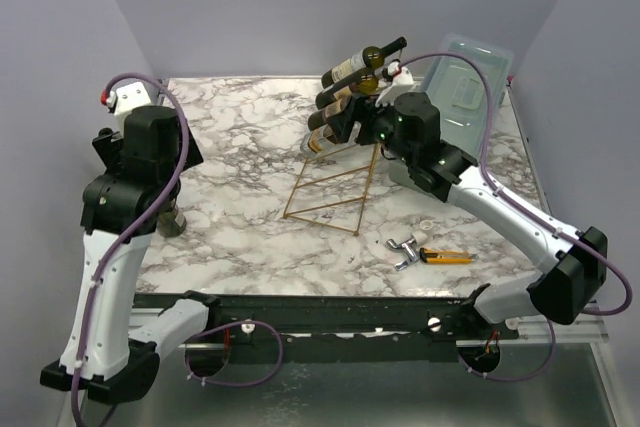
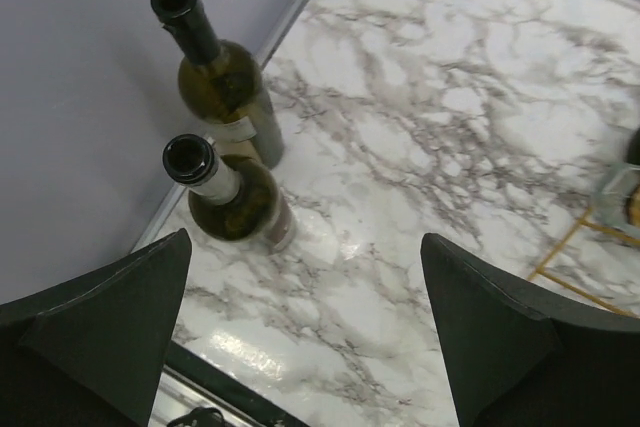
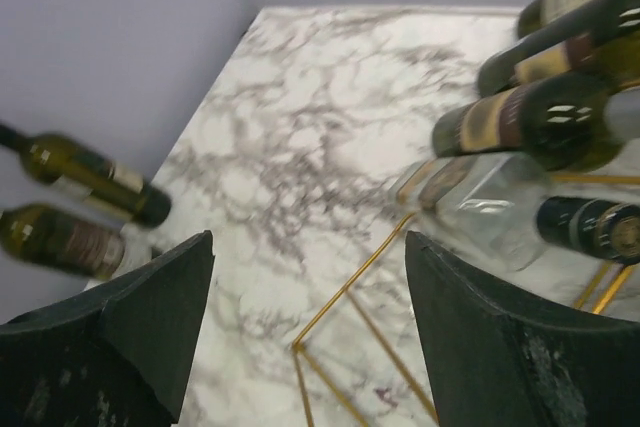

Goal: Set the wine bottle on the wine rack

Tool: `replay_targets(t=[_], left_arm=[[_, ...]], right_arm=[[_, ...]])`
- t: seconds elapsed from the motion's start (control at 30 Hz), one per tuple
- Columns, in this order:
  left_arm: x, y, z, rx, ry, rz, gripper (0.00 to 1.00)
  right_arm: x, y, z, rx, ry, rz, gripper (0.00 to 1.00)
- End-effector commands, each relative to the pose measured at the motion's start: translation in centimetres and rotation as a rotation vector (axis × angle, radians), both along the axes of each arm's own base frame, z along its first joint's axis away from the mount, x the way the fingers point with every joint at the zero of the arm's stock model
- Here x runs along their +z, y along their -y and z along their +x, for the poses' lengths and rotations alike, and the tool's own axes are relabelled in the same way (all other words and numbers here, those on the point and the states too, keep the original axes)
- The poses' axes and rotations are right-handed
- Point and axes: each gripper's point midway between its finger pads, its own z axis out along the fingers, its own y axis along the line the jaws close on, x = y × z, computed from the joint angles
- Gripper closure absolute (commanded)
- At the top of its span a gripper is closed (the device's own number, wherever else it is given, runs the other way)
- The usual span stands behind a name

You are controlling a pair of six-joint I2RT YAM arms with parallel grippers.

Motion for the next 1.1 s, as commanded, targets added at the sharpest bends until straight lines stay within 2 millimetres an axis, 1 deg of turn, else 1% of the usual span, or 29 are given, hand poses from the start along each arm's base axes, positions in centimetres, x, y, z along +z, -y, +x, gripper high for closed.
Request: replay_targets(t=[0.0, 0.07, 0.13, 0.23, 0.4, 0.47, 0.6, 0.67, 0.73, 0.77, 0.8, 0.93, 1.07], left_arm=[[-0.3, -3.2, -1.3, 0.206, -0.044, 0.084, 0.01], [-0.2, -4.1, -1.4, 0.26, -0.037, 0.117, 0.01], [-0.4, -5.1, -1.6, 0.319, -0.04, 0.159, 0.01], [-0.5, -5.7, -1.6, 0.364, -0.025, 0.182, 0.01], [-1.6, -5.9, -0.2, 0.394, -0.005, 0.169, 0.01], [-2.1, -6.6, 0.4, 0.427, -0.008, 0.165, 0.01], [-3.6, -8.3, 1.4, 0.476, -0.031, 0.136, 0.01], [-4.5, -8.8, 1.7, 0.49, -0.042, 0.109, 0.01], [-5.3, -8.6, 2.4, 0.475, -0.043, 0.085, 0.02], [-5.7, -9.2, 2.5, 0.493, -0.043, 0.082, 0.03], [-6.0, -9.2, 2.8, 0.492, -0.041, 0.08, 0.03], [-7.0, -9.5, 3.6, 0.495, -0.019, 0.082, 0.08], [-7.8, -10.1, 3.4, 0.53, -0.029, 0.102, 0.16]], right_arm=[[-1.5, -3.5, -5.9, 0.352, -0.064, 0.049, 0.19], [-1.9, -3.5, -7.1, 0.401, -0.074, 0.035, 0.18], [-2.2, -3.1, -7.7, 0.409, -0.082, 0.022, 0.17], [-1.7, -2.1, -8.8, 0.412, -0.055, 0.024, 0.16], [-0.6, -0.9, -10.1, 0.413, -0.017, 0.038, 0.14], [-0.1, -0.6, -10.7, 0.424, -0.006, 0.048, 0.14], [0.1, -0.2, -11.3, 0.426, 0.001, 0.054, 0.13], [0.2, -0.2, -11.5, 0.431, -0.008, 0.062, 0.13], [0.1, -0.6, -11.9, 0.456, -0.026, 0.077, 0.13], [0.2, -0.8, -12.2, 0.476, -0.032, 0.084, 0.13], [0.2, -0.9, -12.4, 0.491, -0.037, 0.091, 0.13], [-0.1, -1.1, -12.6, 0.498, -0.053, 0.101, 0.13], [-0.4, -0.8, -12.3, 0.475, -0.051, 0.091, 0.13]])
